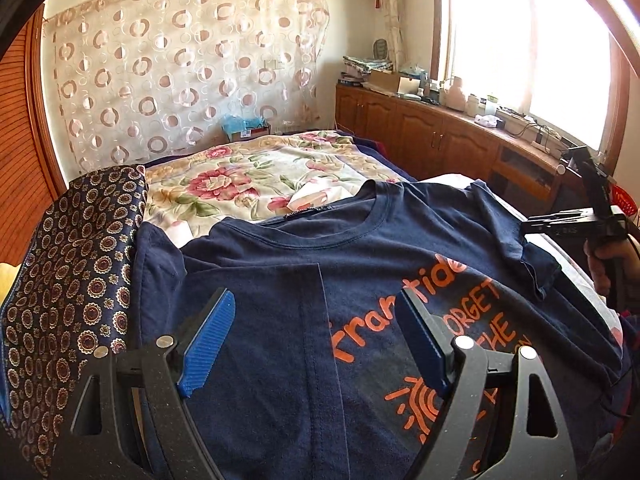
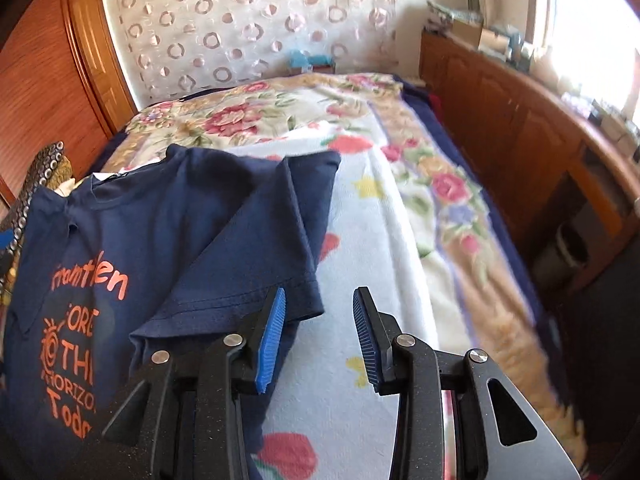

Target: Fold small clothes

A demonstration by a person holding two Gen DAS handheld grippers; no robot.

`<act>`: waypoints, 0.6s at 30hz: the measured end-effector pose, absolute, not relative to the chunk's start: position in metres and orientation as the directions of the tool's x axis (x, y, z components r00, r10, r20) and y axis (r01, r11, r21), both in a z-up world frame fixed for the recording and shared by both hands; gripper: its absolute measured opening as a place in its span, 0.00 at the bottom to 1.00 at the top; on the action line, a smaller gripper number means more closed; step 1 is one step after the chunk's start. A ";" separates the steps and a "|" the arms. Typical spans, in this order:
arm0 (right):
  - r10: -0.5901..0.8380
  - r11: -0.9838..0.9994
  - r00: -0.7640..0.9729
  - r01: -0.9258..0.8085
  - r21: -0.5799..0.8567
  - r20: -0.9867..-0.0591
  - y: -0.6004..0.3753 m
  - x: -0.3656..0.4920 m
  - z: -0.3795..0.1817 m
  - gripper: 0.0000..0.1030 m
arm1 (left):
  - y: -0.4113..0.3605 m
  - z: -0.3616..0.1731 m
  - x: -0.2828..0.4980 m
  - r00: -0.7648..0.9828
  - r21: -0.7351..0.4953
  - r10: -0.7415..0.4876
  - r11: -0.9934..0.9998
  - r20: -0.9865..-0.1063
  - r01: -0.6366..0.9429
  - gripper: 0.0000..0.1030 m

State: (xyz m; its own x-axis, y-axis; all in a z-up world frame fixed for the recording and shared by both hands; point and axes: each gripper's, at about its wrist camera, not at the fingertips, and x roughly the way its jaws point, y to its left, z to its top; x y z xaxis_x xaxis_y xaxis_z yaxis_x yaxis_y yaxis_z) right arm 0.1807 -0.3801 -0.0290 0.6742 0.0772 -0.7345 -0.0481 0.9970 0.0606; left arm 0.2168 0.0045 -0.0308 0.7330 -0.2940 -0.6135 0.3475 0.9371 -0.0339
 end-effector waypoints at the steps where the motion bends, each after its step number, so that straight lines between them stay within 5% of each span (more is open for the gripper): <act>1: 0.084 0.996 0.669 -0.051 0.066 -0.739 -0.378 0.187 -0.028 0.23 | 0.005 -0.031 0.217 0.732 -0.035 -0.293 0.937 -0.615 0.347 0.81; 3: 0.107 0.994 0.664 -0.083 0.069 -0.740 -0.372 0.191 -0.029 0.06 | 0.004 -0.032 0.217 0.732 -0.034 -0.290 0.939 -0.617 0.343 0.81; 5: 0.079 0.995 0.692 -0.103 0.011 -0.717 -0.361 0.191 -0.021 0.03 | 0.006 -0.032 0.217 0.734 -0.034 -0.287 0.940 -0.616 0.339 0.81; 18: 0.304 0.935 0.724 -0.350 0.049 -0.619 -0.288 0.220 0.033 0.02 | 0.018 -0.032 0.214 0.746 -0.049 -0.273 0.950 -0.607 0.308 0.81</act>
State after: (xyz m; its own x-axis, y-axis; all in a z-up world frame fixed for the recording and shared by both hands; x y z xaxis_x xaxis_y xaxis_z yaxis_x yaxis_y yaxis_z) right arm 0.2199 -0.2885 0.0329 0.7244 0.3037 -0.6188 -0.3505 0.9353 0.0487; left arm 0.2141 0.0184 -0.0323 0.7461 -0.2730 -0.6073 0.3078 0.9502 -0.0490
